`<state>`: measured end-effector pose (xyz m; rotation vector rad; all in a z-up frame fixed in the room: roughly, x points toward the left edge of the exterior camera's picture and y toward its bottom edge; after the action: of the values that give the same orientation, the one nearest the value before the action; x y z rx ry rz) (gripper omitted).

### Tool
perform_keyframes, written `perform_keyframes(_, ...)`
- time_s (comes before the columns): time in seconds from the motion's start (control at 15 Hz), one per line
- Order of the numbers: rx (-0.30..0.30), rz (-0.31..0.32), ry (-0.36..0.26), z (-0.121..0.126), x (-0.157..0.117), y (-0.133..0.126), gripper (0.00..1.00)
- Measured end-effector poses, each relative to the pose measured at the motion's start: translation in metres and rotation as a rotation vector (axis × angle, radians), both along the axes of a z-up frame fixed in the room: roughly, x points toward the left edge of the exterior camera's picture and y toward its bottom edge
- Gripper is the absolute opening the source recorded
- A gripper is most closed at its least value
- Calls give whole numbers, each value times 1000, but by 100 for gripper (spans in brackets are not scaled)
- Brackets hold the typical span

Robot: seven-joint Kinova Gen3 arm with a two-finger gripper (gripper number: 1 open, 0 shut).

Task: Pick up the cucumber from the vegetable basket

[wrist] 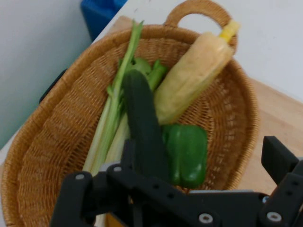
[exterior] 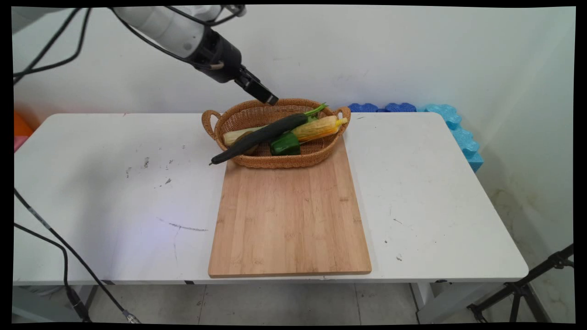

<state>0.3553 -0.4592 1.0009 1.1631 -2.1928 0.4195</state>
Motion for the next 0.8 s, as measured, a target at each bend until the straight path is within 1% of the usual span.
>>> perform_keyframes(0.13, 16, 29, -7, -9, -3, -9, 100)
perform_keyframes(0.4, 66, 97, -29, -34, -8, -30, 100)
perform_keyframes(0.53, 84, 119, -37, -43, -10, -38, 100)
perform_keyframes(0.67, 113, 150, -44, -58, -14, -49, 100)
perform_keyframes(0.8, 127, 165, -47, -65, -16, -55, 100)
